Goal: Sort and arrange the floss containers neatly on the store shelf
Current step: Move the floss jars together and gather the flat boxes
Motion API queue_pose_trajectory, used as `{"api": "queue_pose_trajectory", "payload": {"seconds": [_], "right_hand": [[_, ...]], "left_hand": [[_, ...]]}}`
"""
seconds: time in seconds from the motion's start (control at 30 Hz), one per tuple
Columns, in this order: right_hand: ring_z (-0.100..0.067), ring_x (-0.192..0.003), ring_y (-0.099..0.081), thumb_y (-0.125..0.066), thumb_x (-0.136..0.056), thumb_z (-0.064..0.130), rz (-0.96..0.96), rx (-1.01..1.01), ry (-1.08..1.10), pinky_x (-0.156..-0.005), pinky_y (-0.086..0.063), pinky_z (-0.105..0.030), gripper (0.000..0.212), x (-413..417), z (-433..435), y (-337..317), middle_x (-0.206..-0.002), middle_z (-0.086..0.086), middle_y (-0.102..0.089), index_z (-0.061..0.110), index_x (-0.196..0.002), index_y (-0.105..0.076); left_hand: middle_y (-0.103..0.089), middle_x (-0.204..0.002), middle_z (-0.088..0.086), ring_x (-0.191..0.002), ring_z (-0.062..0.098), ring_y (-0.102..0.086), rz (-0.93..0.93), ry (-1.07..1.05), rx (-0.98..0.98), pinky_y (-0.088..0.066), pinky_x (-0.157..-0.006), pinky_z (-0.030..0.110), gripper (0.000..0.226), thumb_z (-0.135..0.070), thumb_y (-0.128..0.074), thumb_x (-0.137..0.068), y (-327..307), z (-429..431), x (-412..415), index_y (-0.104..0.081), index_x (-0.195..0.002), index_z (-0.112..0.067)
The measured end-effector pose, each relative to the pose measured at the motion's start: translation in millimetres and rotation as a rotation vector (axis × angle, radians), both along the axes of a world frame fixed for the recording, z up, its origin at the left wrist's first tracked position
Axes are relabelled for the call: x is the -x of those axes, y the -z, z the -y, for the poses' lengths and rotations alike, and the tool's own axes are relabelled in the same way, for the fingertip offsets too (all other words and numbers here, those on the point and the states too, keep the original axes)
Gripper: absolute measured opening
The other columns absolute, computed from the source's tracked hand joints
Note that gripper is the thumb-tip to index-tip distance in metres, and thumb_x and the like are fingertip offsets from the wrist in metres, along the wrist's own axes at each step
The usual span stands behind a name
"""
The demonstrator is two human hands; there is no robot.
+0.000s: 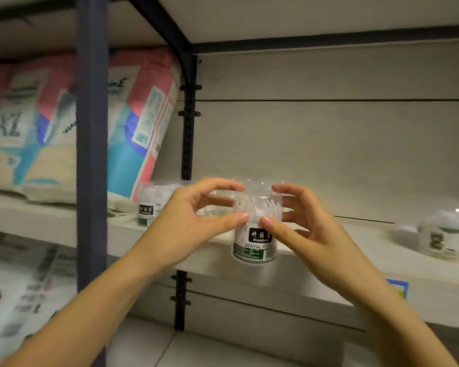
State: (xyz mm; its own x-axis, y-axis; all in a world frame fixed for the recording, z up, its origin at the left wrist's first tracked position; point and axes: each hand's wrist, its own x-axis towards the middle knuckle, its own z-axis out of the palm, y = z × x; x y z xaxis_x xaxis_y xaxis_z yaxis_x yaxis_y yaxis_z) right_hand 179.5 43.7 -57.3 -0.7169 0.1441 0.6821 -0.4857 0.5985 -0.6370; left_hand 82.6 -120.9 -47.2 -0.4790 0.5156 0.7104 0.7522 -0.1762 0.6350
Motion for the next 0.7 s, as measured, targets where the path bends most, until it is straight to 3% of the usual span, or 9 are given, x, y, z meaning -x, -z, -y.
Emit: {"api": "queue_pose_trajectory", "payload": {"seconds": [0.1, 0.23, 0.37, 0.47, 0.6, 0.7], "right_hand": [[0.007, -0.099, -0.06, -0.059, -0.069, 0.049, -0.024, -0.023, 0.056, -0.076, -0.05, -0.01, 0.059, 39, 30, -16, -0.111, 0.022, -0.057, 0.033, -0.123, -0.042], [-0.006, -0.109, -0.057, -0.061, -0.079, 0.042, 0.012, -0.04, 0.107, -0.078, -0.049, -0.022, 0.055, 82, 51, -31, -0.124, 0.011, -0.053, 0.029, -0.127, -0.04], [-0.012, -0.11, -0.056, -0.062, -0.084, 0.034, 0.059, -0.029, 0.149, -0.089, -0.049, -0.027, 0.053, 111, 61, -24, -0.124, 0.006, -0.052, 0.022, -0.13, -0.038], [-0.011, -0.105, -0.056, -0.061, -0.086, 0.03, 0.093, -0.03, 0.165, -0.084, -0.048, -0.021, 0.056, 122, 68, -12, -0.123, 0.004, -0.051, 0.016, -0.133, -0.035], [-0.007, -0.102, -0.053, -0.061, -0.086, 0.031, 0.116, -0.032, 0.188, -0.086, -0.047, -0.021, 0.058, 126, 75, -5, -0.119, 0.009, -0.047, 0.014, -0.134, -0.033], [-0.008, -0.102, -0.053, -0.061, -0.086, 0.033, 0.103, -0.057, 0.239, -0.091, -0.047, -0.026, 0.057, 127, 77, -4, -0.124, 0.006, -0.048, 0.014, -0.134, -0.035]], "left_hand": [[-0.066, -0.104, -0.019, -0.099, -0.006, -0.06, -0.048, -0.078, 0.032, -0.055, -0.08, 0.021, 0.037, -0.036, -0.072, -0.067, -20, 27, 36, -0.065, -0.102, -0.036], [-0.065, -0.106, -0.013, -0.096, 0.004, -0.063, -0.119, -0.142, 0.065, -0.053, -0.09, 0.031, 0.032, -0.021, -0.075, -0.072, -39, 45, 77, -0.065, -0.101, -0.03], [-0.065, -0.101, -0.009, -0.095, 0.006, -0.062, -0.229, -0.219, 0.174, -0.05, -0.089, 0.02, 0.033, -0.022, -0.073, -0.075, -40, 53, 102, -0.064, -0.107, -0.024], [-0.061, -0.1, -0.012, -0.097, 0.005, -0.058, -0.319, -0.28, 0.279, -0.045, -0.089, 0.018, 0.036, -0.024, -0.071, -0.078, -31, 55, 112, -0.063, -0.113, -0.021], [-0.064, -0.112, -0.007, -0.107, 0.009, -0.057, -0.349, -0.307, 0.308, -0.045, -0.098, 0.033, 0.034, -0.03, -0.068, -0.08, -21, 59, 123, -0.061, -0.113, -0.025], [-0.061, -0.119, -0.007, -0.113, 0.01, -0.053, -0.408, -0.344, 0.33, -0.041, -0.097, 0.028, 0.033, -0.033, -0.064, -0.082, -19, 59, 126, -0.059, -0.114, -0.027]]}}
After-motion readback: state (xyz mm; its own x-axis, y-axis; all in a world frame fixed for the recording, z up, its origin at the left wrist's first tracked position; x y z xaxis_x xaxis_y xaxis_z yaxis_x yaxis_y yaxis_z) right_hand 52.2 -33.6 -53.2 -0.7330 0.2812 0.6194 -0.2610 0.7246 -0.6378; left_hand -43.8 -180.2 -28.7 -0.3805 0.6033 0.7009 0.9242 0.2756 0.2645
